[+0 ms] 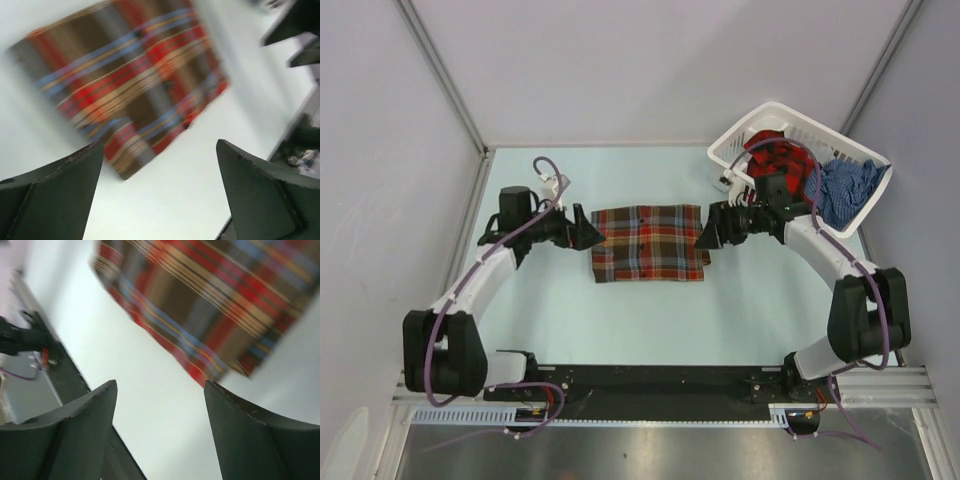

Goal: Fold and stack the long sleeve shirts
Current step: Fold the shirt

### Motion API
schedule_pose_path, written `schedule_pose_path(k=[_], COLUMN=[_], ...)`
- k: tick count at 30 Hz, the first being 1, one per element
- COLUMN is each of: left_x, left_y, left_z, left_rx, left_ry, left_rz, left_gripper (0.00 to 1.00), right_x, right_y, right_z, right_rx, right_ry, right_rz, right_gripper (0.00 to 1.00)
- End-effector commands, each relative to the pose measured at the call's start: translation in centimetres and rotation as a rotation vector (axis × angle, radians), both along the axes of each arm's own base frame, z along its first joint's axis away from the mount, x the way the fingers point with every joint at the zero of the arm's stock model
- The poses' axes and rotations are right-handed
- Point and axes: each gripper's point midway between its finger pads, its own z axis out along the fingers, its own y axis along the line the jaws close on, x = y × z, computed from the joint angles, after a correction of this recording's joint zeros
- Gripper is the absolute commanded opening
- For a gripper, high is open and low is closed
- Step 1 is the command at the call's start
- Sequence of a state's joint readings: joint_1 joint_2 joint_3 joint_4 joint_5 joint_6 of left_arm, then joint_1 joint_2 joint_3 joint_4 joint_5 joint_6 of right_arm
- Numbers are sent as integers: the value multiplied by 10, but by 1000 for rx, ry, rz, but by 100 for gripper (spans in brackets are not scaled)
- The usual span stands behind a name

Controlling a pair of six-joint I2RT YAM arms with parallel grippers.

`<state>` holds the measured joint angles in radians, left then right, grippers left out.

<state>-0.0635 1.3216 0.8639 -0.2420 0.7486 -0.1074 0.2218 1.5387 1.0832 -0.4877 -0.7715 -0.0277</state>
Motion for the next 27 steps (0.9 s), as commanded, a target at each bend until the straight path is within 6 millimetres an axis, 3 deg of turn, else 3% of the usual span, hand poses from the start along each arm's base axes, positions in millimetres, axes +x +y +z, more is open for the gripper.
schedule_pose_path(k=[1,4,7,8,9,12,13,14,16,17,18,19,20,23,24,25,27], left_x=[-48,-50,-37,-34,-29,-29,-31,-32,-42,-44,-45,-36,-31,9,18,31,50], left_y=[-64,-88,-88,-86,-75,-54,-53,-52,-54,-56,-58,-60,-63,-77,-82,-86,-92], left_z=[-7,-30,-73,-84,-112,-141,-136,-130,-97,-83,-70,-43,-32,-6,-6,-20,-26], left_rx=[-217,-295,-287,-279,-242,-217,-232,-226,-238,-254,-266,-271,-272,-311,-322,-327,-357], left_ry=[127,226,337,363,428,522,519,498,414,382,352,257,217,126,129,167,177], left_rz=[-197,-208,-122,-106,-43,26,1,-24,-108,-135,-157,-172,-179,-145,-134,-111,-40], left_gripper=[99,99,99,99,99,99,99,99,99,99,99,100,100,99,99,99,100], right_x=[-12,-18,-18,-16,-17,-8,-11,-10,-8,-5,1,8,22,58,67,76,92], right_y=[64,96,102,97,91,63,54,44,42,43,45,48,53,67,75,80,91], right_z=[33,22,-19,-43,-59,-105,-114,-114,-87,-72,-44,-27,-3,35,39,21,14], right_rx=[212,278,297,275,259,197,173,170,176,191,216,237,262,340,353,344,371], right_ry=[-5,75,180,229,258,332,353,367,330,294,232,198,152,34,-4,30,28], right_rz=[92,142,130,108,91,5,-3,-15,4,22,28,28,18,-19,-14,-25,-49], right_gripper=[78,78,78,77,77,76,75,74,74,75,77,77,78,79,80,80,80])
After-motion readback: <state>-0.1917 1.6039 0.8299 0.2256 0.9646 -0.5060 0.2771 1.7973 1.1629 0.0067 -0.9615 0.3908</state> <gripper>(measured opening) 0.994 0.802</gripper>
